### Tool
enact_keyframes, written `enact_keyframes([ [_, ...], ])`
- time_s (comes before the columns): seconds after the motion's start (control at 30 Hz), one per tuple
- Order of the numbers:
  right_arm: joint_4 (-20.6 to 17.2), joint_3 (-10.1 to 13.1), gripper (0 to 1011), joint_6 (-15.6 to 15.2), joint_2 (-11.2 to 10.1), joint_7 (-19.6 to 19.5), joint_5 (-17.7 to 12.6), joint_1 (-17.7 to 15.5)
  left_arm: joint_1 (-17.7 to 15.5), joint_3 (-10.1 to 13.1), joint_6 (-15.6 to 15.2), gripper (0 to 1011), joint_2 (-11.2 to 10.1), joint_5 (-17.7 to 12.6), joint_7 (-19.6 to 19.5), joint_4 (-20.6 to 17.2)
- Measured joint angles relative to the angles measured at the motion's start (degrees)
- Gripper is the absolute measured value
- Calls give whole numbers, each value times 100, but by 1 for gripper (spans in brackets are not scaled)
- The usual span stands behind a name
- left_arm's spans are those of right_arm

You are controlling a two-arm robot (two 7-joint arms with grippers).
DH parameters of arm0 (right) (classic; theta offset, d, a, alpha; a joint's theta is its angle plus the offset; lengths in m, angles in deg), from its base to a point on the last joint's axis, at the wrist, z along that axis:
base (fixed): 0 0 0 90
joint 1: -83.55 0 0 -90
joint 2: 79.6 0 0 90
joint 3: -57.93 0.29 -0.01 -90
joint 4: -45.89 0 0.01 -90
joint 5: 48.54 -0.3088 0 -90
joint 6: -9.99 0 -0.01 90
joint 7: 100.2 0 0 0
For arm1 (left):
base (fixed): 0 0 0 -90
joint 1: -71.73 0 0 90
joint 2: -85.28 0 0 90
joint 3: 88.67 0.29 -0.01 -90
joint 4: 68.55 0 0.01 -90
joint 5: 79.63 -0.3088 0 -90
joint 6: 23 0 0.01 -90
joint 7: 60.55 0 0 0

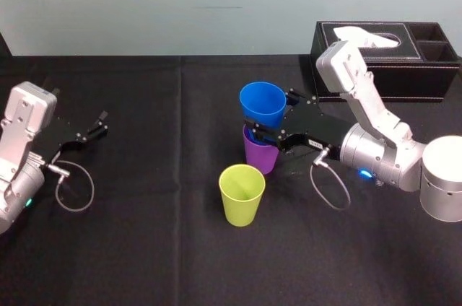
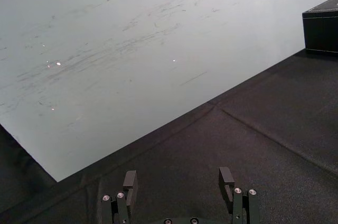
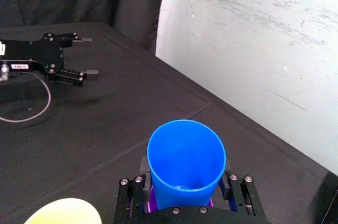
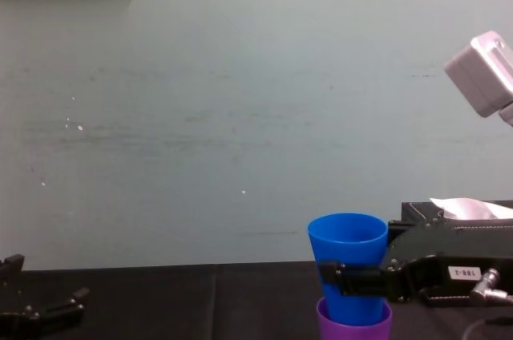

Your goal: Stack the three plastic cups sequentially using one hand.

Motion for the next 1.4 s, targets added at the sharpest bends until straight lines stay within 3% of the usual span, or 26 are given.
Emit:
enact_keyframes([
  [0.5, 60, -10, 733, 21, 12, 28, -7, 16, 0, 0, 0, 1011, 0, 0, 0, 0],
  [0.67, 53, -8, 835, 21, 10, 28, -9, 14, 0, 0, 0, 1011, 0, 0, 0, 0],
  [0.77, 50, -7, 953, 21, 9, 27, -12, 13, 0, 0, 0, 1011, 0, 0, 0, 0],
  [0.9, 47, -5, 1003, 19, 7, 26, -14, 11, 0, 0, 0, 1011, 0, 0, 0, 0],
  [1.4, -17, 10, 1003, 33, -22, 8, -8, -24, -1, 0, 0, 1011, 0, 0, 0, 0],
])
